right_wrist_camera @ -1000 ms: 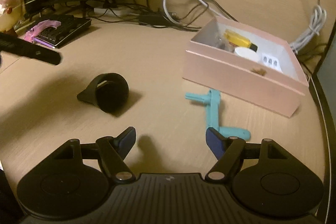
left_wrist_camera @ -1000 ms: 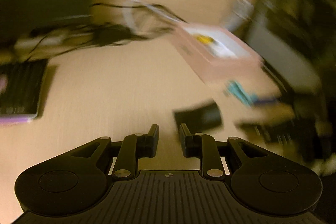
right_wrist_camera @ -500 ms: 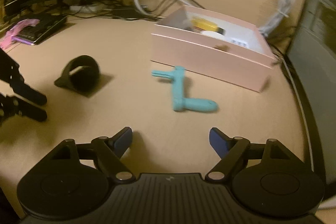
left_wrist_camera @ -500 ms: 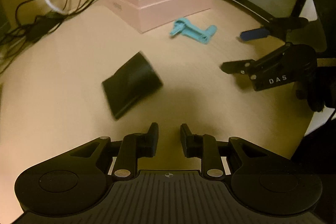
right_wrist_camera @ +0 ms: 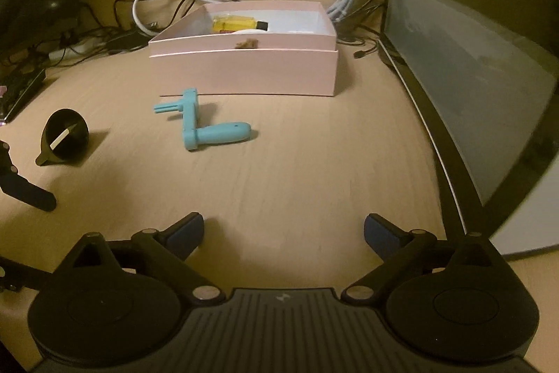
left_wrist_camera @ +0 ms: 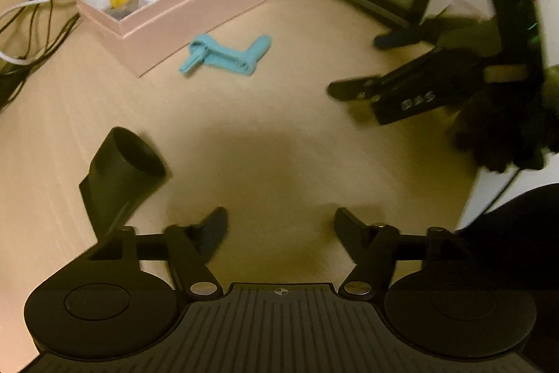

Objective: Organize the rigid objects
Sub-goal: 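Move the left gripper to the black cup holder and grasp it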

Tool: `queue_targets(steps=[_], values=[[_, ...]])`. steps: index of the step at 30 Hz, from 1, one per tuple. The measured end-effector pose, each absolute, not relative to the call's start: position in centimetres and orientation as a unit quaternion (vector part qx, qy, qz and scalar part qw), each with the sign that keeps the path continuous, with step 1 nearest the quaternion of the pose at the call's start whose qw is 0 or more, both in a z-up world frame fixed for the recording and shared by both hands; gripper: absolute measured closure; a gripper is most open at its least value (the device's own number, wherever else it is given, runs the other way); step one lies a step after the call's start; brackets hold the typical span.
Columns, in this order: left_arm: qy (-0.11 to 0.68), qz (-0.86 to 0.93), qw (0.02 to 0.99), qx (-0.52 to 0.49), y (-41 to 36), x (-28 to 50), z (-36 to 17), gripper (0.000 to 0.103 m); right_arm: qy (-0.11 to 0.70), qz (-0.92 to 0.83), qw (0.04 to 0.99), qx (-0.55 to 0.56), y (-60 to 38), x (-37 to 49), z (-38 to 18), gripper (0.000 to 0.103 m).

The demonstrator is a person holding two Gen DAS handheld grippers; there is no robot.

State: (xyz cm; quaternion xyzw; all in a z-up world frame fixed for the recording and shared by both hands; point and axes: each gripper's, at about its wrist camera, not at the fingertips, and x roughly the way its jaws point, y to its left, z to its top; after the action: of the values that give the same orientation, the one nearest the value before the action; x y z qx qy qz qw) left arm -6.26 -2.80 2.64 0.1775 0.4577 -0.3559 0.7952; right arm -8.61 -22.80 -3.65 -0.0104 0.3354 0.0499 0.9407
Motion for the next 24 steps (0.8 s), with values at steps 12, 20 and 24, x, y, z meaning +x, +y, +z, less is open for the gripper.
queue_targets(steps=[12, 20, 24], values=[[0.358, -0.352, 0.791, 0.35, 2.5, -1.0, 4.7, 0.037, 0.331, 0.052, 0.942, -0.01, -22.8, -8.9, -3.9, 0.0], [0.38, -0.389, 0.777, 0.316, 2.2, 1.5, 2.8, 0.036, 0.331, 0.052, 0.942, -0.007, -22.7, -9.0, -3.9, 0.0], [0.394, -0.377, 0.802, 0.243, 2.1, 2.6, 2.3, 0.037, 0.356, 0.054, 0.933, -0.007, -22.8, -8.3, -3.5, 0.0]])
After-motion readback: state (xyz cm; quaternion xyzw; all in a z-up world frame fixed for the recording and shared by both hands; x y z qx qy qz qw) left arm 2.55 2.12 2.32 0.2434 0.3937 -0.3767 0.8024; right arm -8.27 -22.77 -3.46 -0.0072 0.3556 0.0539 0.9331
